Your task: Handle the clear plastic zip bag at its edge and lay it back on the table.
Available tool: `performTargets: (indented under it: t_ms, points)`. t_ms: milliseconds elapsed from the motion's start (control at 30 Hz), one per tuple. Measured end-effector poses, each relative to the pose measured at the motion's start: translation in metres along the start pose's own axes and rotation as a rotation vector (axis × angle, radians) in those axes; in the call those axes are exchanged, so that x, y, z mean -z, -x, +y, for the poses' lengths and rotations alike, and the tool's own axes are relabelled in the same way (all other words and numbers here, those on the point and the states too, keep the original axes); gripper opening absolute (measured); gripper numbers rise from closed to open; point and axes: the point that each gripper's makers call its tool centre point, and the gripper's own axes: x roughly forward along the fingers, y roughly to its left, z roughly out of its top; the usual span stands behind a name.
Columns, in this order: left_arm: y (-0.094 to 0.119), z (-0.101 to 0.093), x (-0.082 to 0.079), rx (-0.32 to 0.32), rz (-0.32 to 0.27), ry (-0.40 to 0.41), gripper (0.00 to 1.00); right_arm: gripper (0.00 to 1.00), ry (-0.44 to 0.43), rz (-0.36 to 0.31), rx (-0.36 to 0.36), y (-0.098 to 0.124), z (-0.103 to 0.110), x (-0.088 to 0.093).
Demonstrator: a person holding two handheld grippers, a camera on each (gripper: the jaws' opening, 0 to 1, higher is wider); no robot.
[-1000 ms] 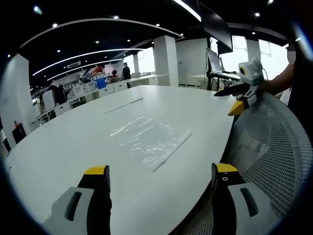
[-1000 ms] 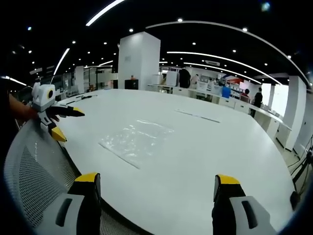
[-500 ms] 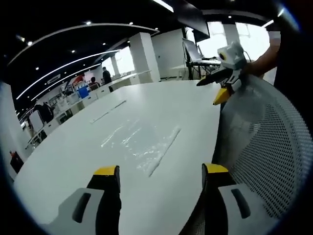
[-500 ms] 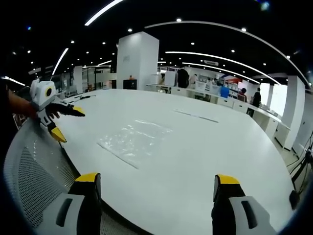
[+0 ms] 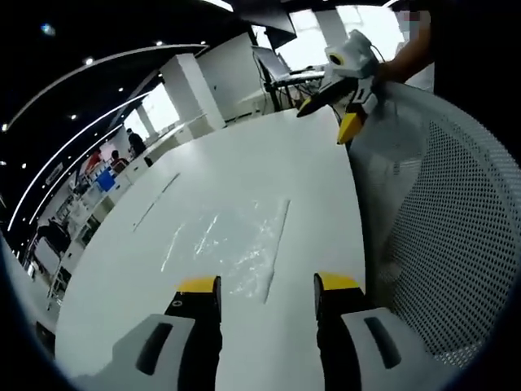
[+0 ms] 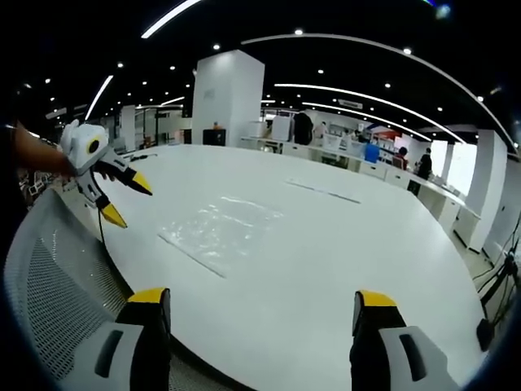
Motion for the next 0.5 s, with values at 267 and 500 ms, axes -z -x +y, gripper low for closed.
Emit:
performTargets:
  t_ms: [267, 500]
  points:
    - [-0.011, 0.004, 0.013, 0.035, 0.067, -0.099, 0.38, 0.91, 0.001, 0.014, -0.007, 0.0, 0.001, 0.004]
    - [-0.022, 0.004, 0.018, 0.069, 0.112, -0.212, 0.32, 0.9, 0.001, 0.015, -0.015, 0.0, 0.003, 0.002]
